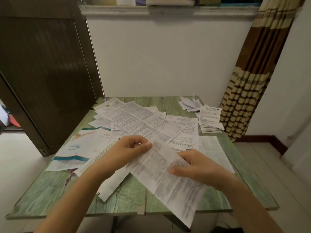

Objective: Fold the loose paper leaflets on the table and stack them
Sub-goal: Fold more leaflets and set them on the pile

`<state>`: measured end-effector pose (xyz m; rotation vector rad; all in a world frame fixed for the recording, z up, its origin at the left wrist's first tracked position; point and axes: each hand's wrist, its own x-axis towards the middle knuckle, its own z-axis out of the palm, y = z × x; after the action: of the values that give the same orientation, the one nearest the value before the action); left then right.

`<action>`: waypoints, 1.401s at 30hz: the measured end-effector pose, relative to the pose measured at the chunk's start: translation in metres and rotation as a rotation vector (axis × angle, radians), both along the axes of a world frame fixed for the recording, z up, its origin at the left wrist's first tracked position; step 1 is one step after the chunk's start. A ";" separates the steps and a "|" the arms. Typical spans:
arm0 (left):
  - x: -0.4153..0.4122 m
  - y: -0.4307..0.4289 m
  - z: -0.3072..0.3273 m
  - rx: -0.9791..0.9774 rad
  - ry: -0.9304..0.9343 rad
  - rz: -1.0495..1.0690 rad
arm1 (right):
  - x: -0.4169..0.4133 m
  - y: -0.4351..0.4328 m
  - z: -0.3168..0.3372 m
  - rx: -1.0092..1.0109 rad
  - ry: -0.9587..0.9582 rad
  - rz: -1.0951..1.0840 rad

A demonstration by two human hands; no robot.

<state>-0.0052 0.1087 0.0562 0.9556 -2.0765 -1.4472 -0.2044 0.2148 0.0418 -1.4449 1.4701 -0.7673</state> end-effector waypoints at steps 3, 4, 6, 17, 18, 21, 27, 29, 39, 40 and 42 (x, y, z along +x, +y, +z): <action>0.008 0.004 -0.006 0.251 0.241 0.148 | -0.001 0.003 -0.004 -0.129 -0.146 -0.240; 0.007 0.008 -0.010 0.282 0.247 0.122 | 0.001 0.002 -0.004 -0.164 -0.204 -0.291; 0.000 0.024 -0.017 0.282 0.184 0.045 | 0.008 0.001 -0.005 -0.209 -0.285 -0.345; -0.012 0.039 -0.026 0.212 0.178 0.115 | 0.016 0.008 -0.014 -0.067 -0.508 -0.403; -0.012 0.039 -0.027 0.221 0.183 0.120 | 0.015 0.008 -0.015 -0.045 -0.525 -0.393; -0.008 0.039 -0.025 0.270 0.186 0.109 | 0.013 0.008 -0.018 -0.017 -0.569 -0.398; -0.004 0.040 -0.021 0.130 0.209 0.200 | 0.016 0.011 -0.016 -0.083 -0.520 -0.333; -0.003 0.041 -0.020 0.164 0.254 0.215 | 0.017 0.011 -0.015 -0.105 -0.515 -0.334; -0.009 0.052 -0.020 0.506 0.335 0.190 | 0.026 0.011 -0.023 -0.485 -0.228 -0.291; -0.011 0.054 -0.023 0.437 0.297 0.218 | 0.028 0.011 -0.024 -0.483 -0.207 -0.282; -0.012 0.054 -0.029 0.319 0.286 0.285 | 0.031 0.012 -0.025 -0.413 -0.238 -0.280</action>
<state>-0.0177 0.1631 0.0268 1.0424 -1.4692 -1.6747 -0.1736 0.2266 0.0167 -1.3946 1.3950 -1.4342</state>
